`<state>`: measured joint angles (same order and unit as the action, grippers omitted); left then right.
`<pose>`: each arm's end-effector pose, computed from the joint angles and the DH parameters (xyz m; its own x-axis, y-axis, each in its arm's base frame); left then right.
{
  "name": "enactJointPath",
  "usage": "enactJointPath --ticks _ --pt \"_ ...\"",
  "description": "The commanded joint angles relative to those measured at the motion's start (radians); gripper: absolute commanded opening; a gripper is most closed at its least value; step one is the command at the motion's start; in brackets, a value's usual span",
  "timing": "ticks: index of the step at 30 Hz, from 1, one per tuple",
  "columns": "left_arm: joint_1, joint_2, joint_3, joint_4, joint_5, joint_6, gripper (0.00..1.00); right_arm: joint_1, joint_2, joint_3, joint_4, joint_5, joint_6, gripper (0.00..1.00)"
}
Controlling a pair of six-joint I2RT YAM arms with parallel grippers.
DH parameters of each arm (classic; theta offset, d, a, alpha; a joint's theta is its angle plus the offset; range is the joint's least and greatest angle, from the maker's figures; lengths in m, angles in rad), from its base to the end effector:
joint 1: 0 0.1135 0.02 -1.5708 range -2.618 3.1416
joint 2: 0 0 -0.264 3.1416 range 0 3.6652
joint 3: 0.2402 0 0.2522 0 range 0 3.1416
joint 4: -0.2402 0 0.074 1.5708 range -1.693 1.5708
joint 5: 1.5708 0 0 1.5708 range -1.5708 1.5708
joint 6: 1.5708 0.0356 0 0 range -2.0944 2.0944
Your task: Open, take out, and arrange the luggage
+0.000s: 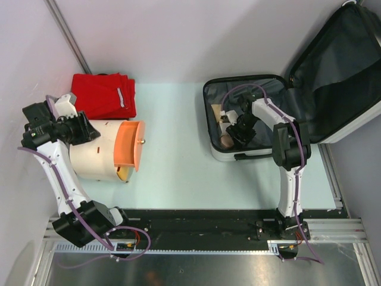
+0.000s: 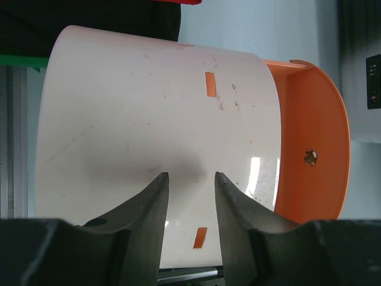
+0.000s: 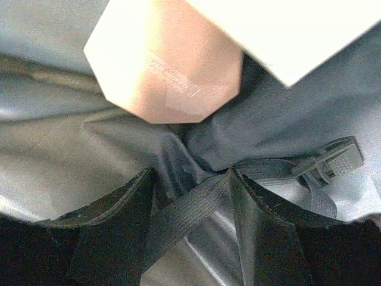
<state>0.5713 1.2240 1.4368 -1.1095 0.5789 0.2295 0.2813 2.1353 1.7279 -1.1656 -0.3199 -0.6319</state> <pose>0.1971 0.1036 0.3911 -0.6776 -0.2092 -0.7051 -0.0115 0.9616 -0.2742 0.3905 0.1245 0.1868 -0.6199 -0.7628 -0.1840 -0.7796 0.5721 0.2550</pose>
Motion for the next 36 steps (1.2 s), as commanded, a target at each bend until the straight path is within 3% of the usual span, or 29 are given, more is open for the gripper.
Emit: enactJointPath --ticks 1,8,13,15,18,19,22,27,34,36 --pt "-0.004 0.020 -0.003 -0.067 -0.067 0.019 0.43 -0.002 0.063 0.068 0.164 -0.022 0.129 0.56" --pt "-0.005 0.034 0.004 -0.067 -0.065 0.022 0.43 -0.025 0.000 0.099 0.395 0.018 0.254 0.56" --pt "-0.005 0.051 0.008 -0.067 -0.056 0.019 0.43 -0.063 0.009 0.194 0.449 0.032 0.304 0.55" --pt "-0.005 0.057 0.010 -0.067 -0.053 0.019 0.43 -0.094 0.006 0.232 0.402 0.007 0.301 0.56" --pt "-0.005 0.058 0.007 -0.067 -0.054 0.021 0.43 -0.137 -0.018 0.254 0.351 -0.080 0.278 0.65" --pt "-0.005 0.057 0.007 -0.067 -0.053 0.019 0.43 -0.142 -0.023 0.283 0.274 -0.096 0.223 0.75" --pt "-0.005 0.052 0.005 -0.066 -0.053 0.019 0.43 -0.145 0.008 0.350 0.035 -0.097 0.105 0.83" --pt "-0.005 0.051 0.005 -0.067 -0.048 0.013 0.43 -0.146 -0.008 0.246 -0.046 -0.053 -0.008 0.83" --pt "-0.007 0.043 -0.009 -0.067 -0.053 0.013 0.43 -0.047 0.005 0.213 -0.002 -0.133 0.057 0.62" --pt "-0.005 0.043 -0.004 -0.066 -0.056 0.016 0.43 -0.022 0.020 0.208 0.004 -0.152 0.086 0.60"
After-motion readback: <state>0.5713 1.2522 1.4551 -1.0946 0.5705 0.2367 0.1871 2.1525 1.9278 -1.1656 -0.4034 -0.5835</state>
